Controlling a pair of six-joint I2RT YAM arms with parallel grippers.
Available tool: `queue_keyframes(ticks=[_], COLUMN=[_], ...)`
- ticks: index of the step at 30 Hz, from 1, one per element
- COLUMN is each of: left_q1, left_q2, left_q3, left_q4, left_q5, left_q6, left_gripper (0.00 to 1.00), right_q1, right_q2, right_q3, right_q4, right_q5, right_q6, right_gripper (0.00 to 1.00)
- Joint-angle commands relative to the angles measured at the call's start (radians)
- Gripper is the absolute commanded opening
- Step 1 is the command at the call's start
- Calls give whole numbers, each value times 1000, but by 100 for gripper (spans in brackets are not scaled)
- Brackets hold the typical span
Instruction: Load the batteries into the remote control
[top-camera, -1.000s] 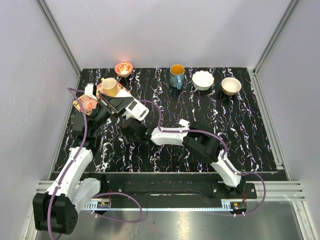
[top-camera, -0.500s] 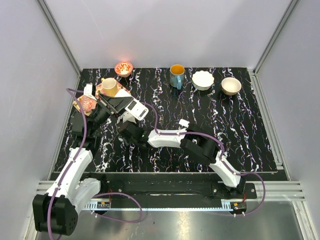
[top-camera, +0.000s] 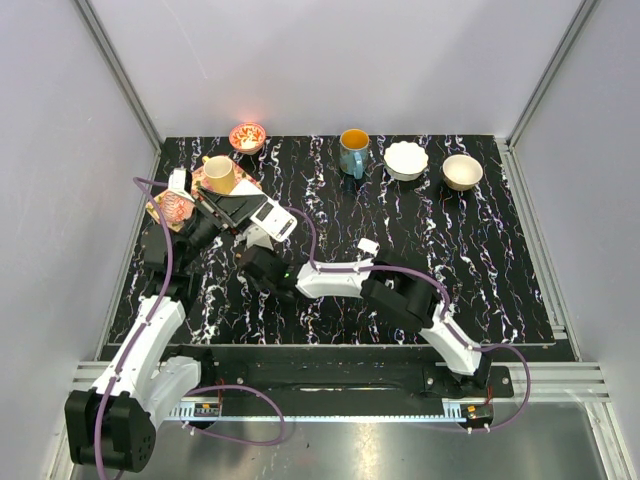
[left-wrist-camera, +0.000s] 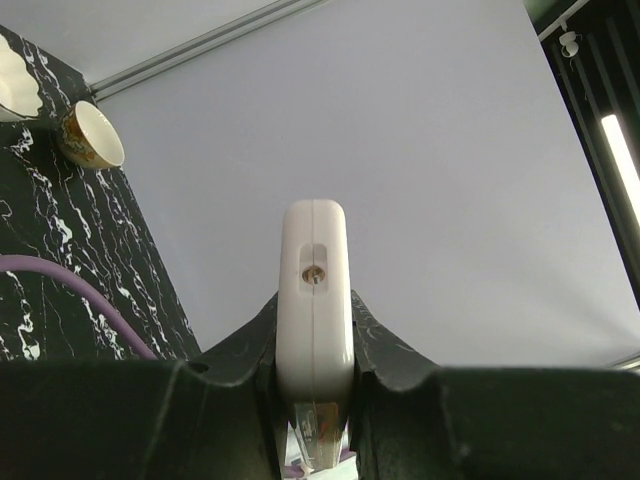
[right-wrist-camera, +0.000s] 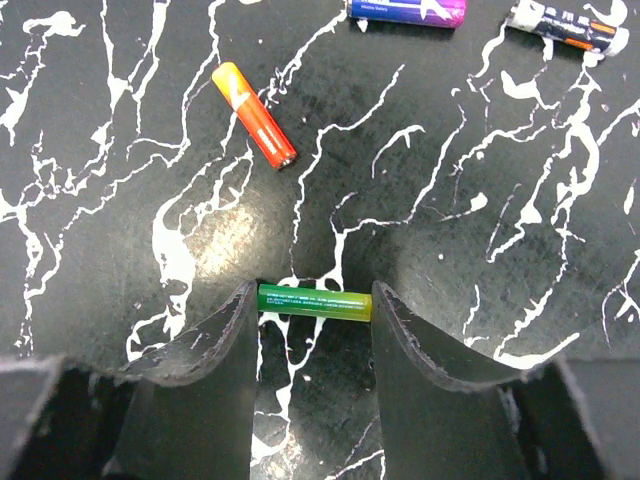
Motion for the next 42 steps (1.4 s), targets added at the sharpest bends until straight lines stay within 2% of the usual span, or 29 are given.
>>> queue_keyframes(ticks=[1, 6, 11, 17, 21, 26, 29, 30, 33, 37, 42], left_q1=[6, 6, 6, 6, 6, 3, -6, -11, -38, -57, -58], left_q2=[-12, 6, 23, 45, 61, 101, 134, 149, 158, 138, 85], left_q3=[9, 17, 23, -7, -46, -154, -208, -216, -219, -219, -227], left_q4=[29, 34, 28, 42, 97, 248, 408, 486, 551, 507, 349], left_q5=[-26, -29, -37, -28, 62, 156, 214, 246, 288, 284, 265], left_q6=[3, 8, 26, 43, 69, 36, -22, -32, -49, -20, 72], left_gripper=[0, 0, 0, 0, 0, 0, 0, 0, 0, 0, 0], right_q1=[9, -2, -31, -127, -213, -256, -295, -305, -344, -378, -411], right_q2=[-52, -183, -334, -431, -504, -544, -546, -541, -520, -458, -389], right_q3=[-104, -287, -469, -543, -600, -614, -598, -592, -558, -490, -425], right_q4=[-84, -55, -40, -100, -106, -104, -109, -109, -115, -147, -165], right_q5=[53, 97, 121, 87, 42, 36, 10, -11, -56, -100, -131], right_q6=[38, 72, 145, 165, 176, 121, 121, 125, 151, 203, 250], right_gripper=[24, 18, 17, 17, 18, 18, 18, 18, 18, 18, 18])
